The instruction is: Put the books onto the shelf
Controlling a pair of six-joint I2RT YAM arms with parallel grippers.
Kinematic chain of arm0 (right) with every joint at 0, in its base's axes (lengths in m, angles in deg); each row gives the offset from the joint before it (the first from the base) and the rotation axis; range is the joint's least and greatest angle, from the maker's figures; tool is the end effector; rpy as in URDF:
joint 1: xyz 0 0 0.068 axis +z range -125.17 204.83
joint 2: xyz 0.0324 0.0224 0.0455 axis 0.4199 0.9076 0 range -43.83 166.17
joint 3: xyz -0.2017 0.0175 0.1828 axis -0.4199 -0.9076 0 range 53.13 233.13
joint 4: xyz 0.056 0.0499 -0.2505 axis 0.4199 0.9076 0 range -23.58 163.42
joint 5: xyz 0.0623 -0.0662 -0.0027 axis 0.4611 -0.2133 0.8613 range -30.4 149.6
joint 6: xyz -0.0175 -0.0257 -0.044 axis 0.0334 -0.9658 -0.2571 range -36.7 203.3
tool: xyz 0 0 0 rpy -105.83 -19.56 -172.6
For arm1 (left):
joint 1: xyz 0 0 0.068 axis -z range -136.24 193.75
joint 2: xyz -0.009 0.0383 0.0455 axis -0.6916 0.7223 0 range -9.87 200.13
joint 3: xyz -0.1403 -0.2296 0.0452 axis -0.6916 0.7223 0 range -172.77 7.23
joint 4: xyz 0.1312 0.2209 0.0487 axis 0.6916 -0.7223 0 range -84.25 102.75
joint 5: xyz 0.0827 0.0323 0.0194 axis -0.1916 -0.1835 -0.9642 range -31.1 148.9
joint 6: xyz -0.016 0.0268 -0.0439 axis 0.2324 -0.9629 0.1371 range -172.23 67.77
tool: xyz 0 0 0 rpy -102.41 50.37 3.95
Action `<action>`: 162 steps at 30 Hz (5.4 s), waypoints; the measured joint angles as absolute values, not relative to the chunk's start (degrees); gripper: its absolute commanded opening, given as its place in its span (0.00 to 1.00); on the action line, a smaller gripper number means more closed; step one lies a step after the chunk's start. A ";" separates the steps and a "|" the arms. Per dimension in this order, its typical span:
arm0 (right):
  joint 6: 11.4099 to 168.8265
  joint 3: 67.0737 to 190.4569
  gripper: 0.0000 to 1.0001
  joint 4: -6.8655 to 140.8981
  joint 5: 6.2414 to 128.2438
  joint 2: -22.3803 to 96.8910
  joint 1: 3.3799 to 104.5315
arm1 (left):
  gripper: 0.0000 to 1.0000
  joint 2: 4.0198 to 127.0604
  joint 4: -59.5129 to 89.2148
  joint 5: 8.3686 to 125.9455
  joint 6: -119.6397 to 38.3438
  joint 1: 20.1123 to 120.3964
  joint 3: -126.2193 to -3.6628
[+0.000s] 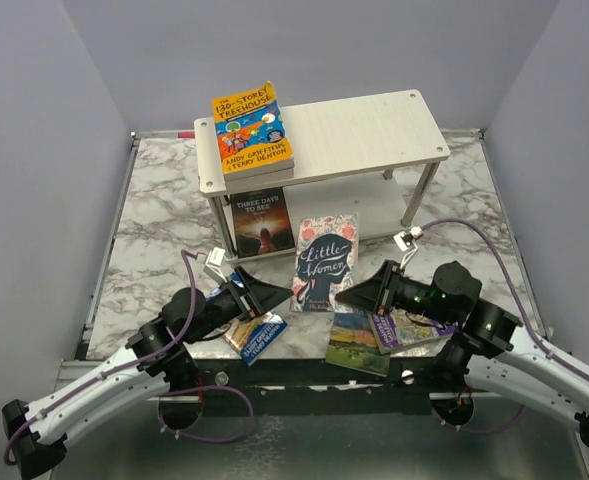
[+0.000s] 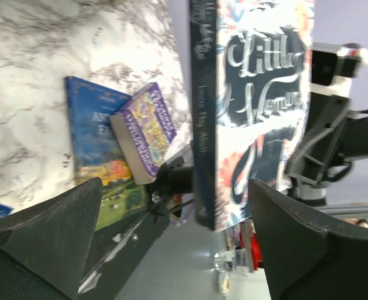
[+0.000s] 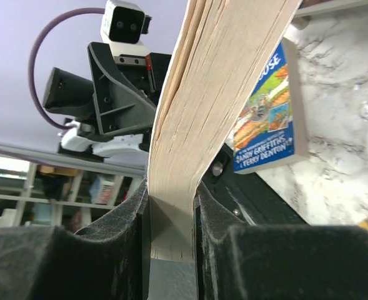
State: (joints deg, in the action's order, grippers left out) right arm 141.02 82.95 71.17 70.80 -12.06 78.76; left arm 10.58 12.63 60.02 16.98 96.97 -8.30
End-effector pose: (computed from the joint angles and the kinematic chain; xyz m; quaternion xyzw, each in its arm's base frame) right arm 0.0831 0.1259 0.2915 -0.0403 0.7454 0.5882 0.3112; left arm 0.0779 -0.1053 0.2349 -0.0960 0.7312 -0.5953 0.3189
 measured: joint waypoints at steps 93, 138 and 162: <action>109.56 178.99 0.64 124.07 111.89 59.28 38.22 | 0.99 14.27 -9.21 67.50 -24.85 96.97 -29.70; 104.93 179.28 1.00 120.03 81.01 56.16 48.90 | 0.99 14.30 -9.16 67.50 -24.85 96.97 -29.44; 105.30 172.09 1.00 111.26 75.68 53.54 52.77 | 0.99 14.30 -9.16 67.50 -24.85 96.97 -29.37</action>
State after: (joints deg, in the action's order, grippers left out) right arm 105.30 172.09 111.26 75.68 53.54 52.77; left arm 14.30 -9.16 67.50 -24.85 96.97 -29.37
